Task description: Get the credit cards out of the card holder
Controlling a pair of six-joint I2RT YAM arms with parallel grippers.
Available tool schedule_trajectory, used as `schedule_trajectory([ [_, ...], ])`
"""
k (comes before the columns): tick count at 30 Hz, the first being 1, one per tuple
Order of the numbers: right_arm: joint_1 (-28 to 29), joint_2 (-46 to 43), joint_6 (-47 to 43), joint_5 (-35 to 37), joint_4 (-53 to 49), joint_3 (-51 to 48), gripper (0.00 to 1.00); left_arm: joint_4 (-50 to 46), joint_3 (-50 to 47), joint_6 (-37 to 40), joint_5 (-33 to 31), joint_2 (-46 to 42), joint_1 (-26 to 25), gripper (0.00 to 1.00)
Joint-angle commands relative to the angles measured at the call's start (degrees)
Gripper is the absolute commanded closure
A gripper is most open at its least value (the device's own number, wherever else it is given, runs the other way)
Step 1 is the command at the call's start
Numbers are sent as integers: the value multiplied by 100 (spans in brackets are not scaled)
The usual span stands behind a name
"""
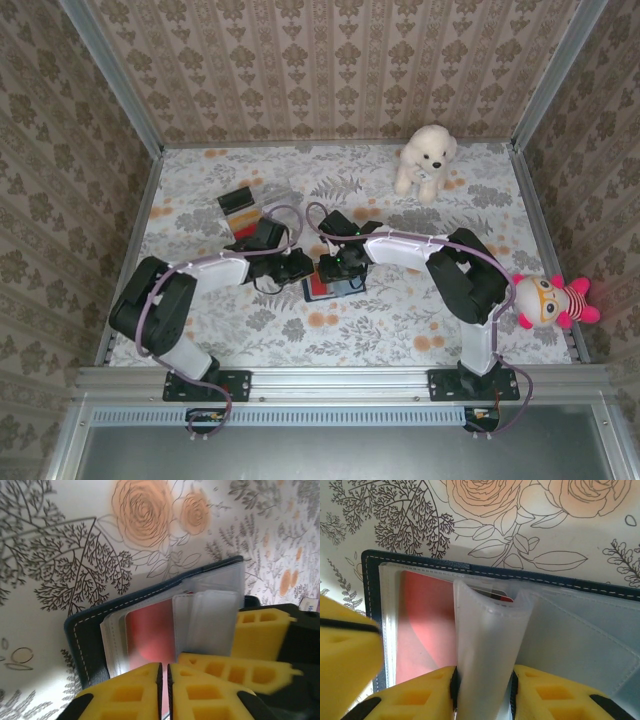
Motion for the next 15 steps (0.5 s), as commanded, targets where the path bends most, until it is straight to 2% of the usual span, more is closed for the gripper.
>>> schedule_trajectory([
  [1, -14, -189, -100, 9, -28, -27, 67, 316, -59, -185, 159, 262, -60, 89],
  [8, -12, -100, -1, 423, -383, 129, 64, -84, -56, -159, -109, 470, -63, 93],
  [12, -50, 62, 267, 1059, -1237, 542, 63, -401, -108, -66, -318, 489, -47, 95],
  [15, -68, 71, 356, 1471, -1598, 701, 58, -588, -124, 54, -336, 510, 7, 95],
])
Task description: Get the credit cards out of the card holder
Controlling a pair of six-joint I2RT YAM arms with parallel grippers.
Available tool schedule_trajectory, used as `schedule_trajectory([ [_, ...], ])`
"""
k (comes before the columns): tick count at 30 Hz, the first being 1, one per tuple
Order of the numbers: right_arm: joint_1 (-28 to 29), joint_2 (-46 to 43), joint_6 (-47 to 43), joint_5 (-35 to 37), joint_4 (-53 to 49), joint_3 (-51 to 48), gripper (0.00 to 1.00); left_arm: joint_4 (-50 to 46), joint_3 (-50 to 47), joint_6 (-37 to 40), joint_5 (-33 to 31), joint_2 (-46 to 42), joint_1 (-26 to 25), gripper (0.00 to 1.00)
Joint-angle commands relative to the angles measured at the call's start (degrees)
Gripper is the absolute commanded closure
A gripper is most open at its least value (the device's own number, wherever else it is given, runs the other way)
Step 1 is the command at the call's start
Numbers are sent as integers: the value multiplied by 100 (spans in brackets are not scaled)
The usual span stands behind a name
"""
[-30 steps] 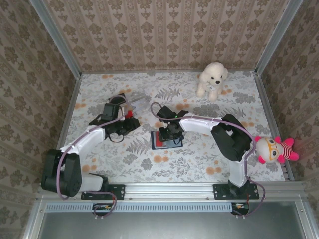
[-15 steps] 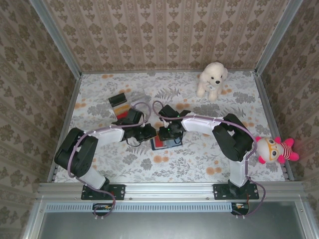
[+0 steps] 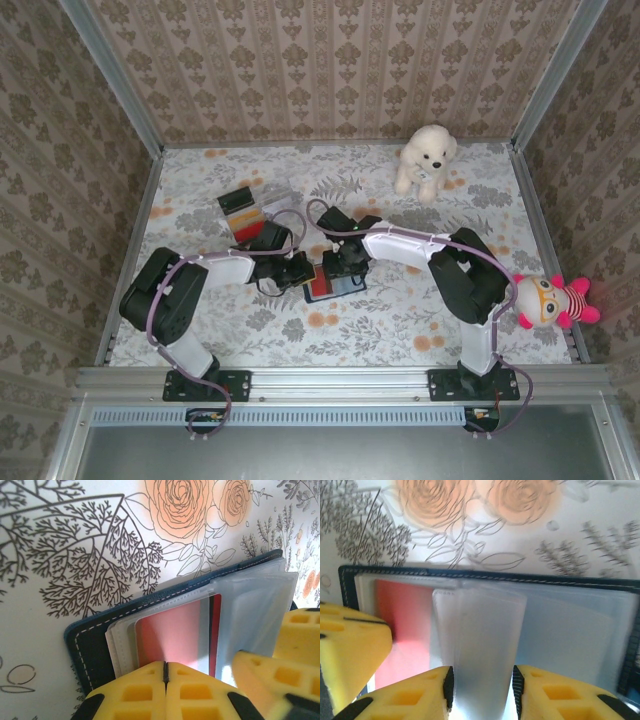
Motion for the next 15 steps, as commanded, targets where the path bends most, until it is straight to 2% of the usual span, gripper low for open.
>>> schedule_trajectory([
  [1, -46, 27, 176, 773, -793, 259, 56, -651, -138, 171, -297, 160, 56, 96],
  [4, -88, -93, 238, 976, -883, 253, 50, -658, -98, 216, -244, 152, 76, 96],
  [10, -287, -408, 553, 1366, -1119, 222, 46, -545, 66, 300, -14, 177, 76, 94],
  [15, -599, -1206, 649, 694, -432, -237, 46, -478, 328, 505, 430, 131, 58, 89],
])
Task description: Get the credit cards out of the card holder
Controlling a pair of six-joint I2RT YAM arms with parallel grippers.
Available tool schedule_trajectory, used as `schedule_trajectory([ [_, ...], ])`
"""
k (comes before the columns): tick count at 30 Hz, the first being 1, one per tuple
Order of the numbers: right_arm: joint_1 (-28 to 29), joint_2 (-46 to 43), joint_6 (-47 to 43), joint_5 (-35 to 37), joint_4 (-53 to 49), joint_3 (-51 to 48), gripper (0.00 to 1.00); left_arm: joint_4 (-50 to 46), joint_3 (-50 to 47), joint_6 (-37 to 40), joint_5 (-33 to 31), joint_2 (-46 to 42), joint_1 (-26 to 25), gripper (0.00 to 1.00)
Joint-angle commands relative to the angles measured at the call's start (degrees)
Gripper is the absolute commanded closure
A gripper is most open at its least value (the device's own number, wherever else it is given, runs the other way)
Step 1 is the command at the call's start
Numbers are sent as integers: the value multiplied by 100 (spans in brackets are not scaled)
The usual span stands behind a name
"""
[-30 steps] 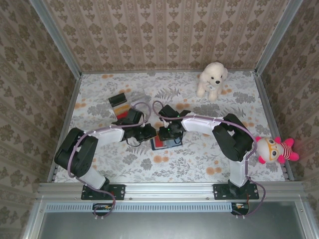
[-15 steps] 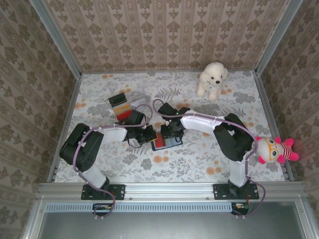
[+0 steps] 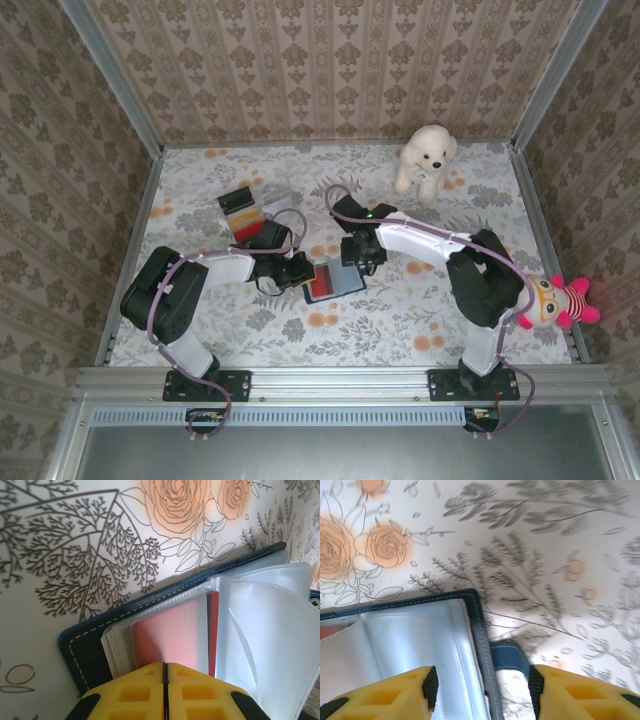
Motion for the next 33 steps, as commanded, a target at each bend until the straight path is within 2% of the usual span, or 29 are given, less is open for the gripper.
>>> schedule_trajectory([
  [1, -176, -753, 117, -392, 388, -261, 46, -280, 251, 279, 270, 49, 23, 88],
  [9, -232, -1254, 36, -895, 675, -389, 47, -382, 838, 448, 511, 285, -177, 87],
  [20, -343, -1530, 221, -1037, 925, -744, 49, -596, 1654, 373, 339, 1115, -609, 87],
  [23, -344, -1508, 212, -1241, 1031, -831, 49, -630, 1577, 316, 240, 935, -519, 87],
  [28, -347, -1355, 108, -1976, 1504, -978, 51, -839, 1020, 321, 34, 124, -181, 82],
  [33, -290, -764, 149, -2771, 1701, -774, 54, -1121, 401, 305, -230, -600, 244, 77],
])
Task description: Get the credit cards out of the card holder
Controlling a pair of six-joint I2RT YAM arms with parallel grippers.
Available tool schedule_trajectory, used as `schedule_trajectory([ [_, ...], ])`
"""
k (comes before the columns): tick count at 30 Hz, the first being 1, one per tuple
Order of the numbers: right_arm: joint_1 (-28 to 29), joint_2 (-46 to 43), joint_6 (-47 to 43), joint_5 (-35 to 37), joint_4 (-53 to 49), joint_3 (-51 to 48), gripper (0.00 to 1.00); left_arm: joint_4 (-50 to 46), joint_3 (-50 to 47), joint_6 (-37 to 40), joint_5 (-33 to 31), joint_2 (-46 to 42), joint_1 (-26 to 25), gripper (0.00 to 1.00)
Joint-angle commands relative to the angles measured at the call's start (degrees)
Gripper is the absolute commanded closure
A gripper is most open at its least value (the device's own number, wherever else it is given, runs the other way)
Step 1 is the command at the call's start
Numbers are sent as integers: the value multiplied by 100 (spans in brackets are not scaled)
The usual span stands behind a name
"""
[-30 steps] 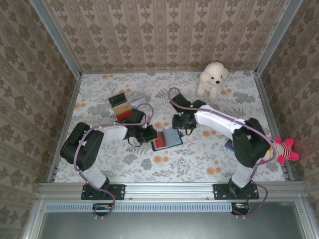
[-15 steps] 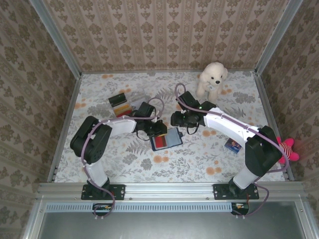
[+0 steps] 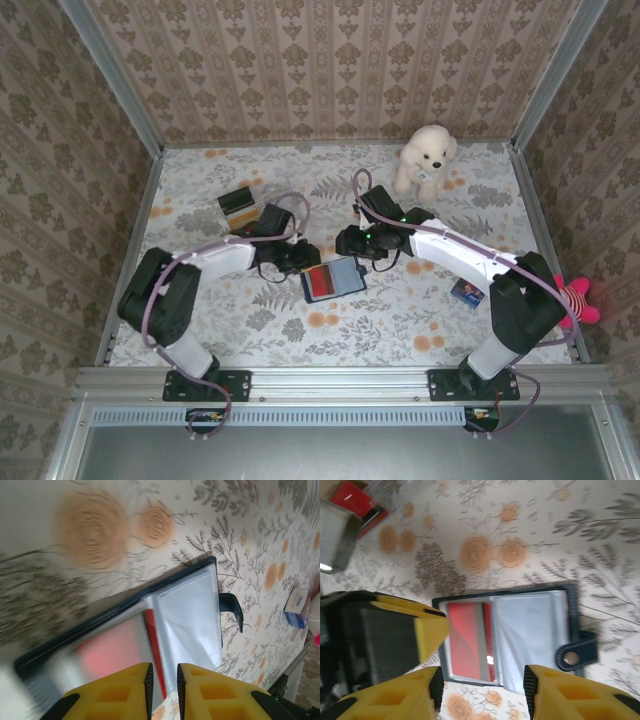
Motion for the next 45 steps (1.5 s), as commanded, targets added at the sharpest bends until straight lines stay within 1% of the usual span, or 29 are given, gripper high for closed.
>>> schedule_trajectory([
  [1, 59, 519, 21, -758, 212, 173, 56, -380, -353, -24, -259, -364, 204, 77],
  [4, 112, 927, 67, -1083, 336, 302, 68, -271, -563, -135, -202, -466, 268, 80],
  [7, 114, 1232, 81, -1373, 497, 355, 74, -89, -597, -241, -91, -370, 235, 85],
  [10, 111, 1420, 4, -1418, 500, 415, 76, 18, -535, -283, -32, -203, 178, 87],
  [15, 109, 1681, -167, -1281, 388, 463, 78, 5, -367, -228, 51, -41, 94, 89],
  [18, 100, 1796, -203, -1268, 395, 454, 80, 58, -325, -252, 58, 16, 55, 89],
  [29, 49, 2017, -492, -1294, 135, 664, 78, 108, -356, -213, 86, 451, -11, 91],
  [34, 44, 2028, -665, -1150, -22, 709, 77, 26, -446, -183, -18, 421, -6, 91],
  [45, 30, 2232, -769, -1195, -53, 783, 76, -59, -521, -129, -124, 404, -2, 92],
])
